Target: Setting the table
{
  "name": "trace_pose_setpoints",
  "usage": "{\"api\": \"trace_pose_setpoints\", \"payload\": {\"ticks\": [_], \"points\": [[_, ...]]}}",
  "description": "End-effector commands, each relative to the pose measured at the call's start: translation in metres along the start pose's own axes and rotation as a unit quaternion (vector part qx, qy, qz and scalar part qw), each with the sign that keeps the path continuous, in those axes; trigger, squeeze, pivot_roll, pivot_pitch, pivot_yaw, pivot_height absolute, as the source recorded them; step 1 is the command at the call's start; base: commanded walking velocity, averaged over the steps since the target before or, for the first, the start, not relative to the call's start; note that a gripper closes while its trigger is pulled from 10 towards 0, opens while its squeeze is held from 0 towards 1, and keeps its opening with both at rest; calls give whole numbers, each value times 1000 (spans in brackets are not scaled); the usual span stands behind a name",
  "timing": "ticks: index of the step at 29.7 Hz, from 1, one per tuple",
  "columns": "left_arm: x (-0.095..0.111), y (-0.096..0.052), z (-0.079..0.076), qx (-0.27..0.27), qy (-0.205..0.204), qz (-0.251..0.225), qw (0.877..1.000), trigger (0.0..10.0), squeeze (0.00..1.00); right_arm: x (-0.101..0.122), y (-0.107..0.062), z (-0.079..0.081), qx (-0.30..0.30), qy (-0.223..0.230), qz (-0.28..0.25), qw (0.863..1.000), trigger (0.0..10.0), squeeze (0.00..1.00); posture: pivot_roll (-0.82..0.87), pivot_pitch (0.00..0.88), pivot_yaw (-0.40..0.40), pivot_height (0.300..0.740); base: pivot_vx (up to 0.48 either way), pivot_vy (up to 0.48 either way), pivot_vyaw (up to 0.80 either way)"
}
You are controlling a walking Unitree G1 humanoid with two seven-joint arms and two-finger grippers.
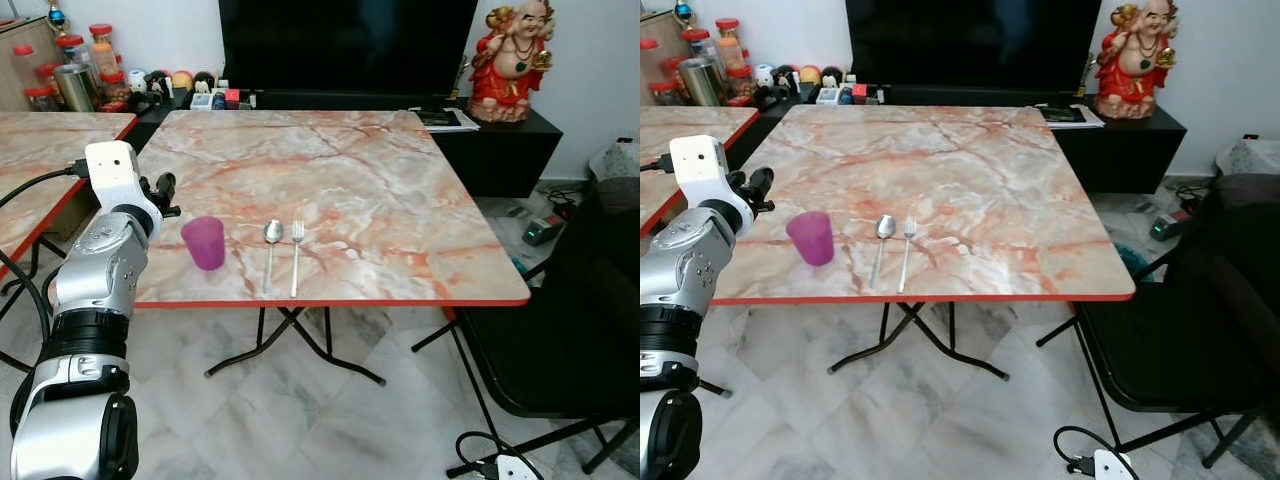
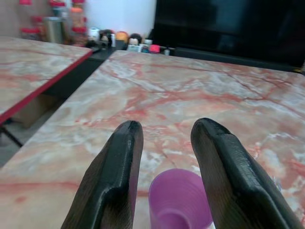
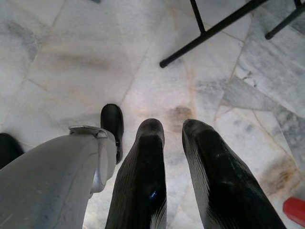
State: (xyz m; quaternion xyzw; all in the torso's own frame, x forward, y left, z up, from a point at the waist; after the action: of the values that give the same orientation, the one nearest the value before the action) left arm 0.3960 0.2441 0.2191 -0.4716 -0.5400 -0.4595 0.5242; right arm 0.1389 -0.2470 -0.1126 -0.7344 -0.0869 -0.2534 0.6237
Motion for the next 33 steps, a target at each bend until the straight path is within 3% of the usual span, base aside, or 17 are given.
{"api": "trace_pose_setpoints", "payload": {"ticks": [1, 5, 26, 33], "points": [[8, 0, 4, 17, 9, -18, 1000, 10000, 0, 5, 0, -1, 0, 3, -9, 1000, 10000, 0, 48, 0, -17, 732, 304, 0, 0], [8, 0, 10, 41, 7, -17, 999, 10000, 0, 6, 0, -1, 3, -10, -10, 1000, 10000, 0, 46, 0, -17, 732, 391, 0, 267], [14, -2, 9, 33, 4, -36, 999, 10000, 0, 4, 0, -2, -4, 5, -7, 1000, 10000, 0, 48, 0, -20, 732, 392, 0, 27], [18, -6, -8, -55, -11, -43, 997, 10000, 0, 3, 0, -2, -4, 3, -3, 1000, 10000, 0, 50, 0, -22, 732, 80, 0, 0]]}}
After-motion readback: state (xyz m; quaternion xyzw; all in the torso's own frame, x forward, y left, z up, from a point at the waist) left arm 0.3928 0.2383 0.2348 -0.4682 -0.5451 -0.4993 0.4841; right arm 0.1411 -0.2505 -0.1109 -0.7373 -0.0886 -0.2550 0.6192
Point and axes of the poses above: a point about 5 cm out from each wrist's last joint towards the gripper, its own y axis pointing out of the wrist towards the gripper, its own x axis along the axis of the wrist's last joint, z = x × y, the point moved 2 cm from there along y, pointing out of the wrist towards the gripper, and after that the axes turned 2 degrees about y, right-handed, at the moved point
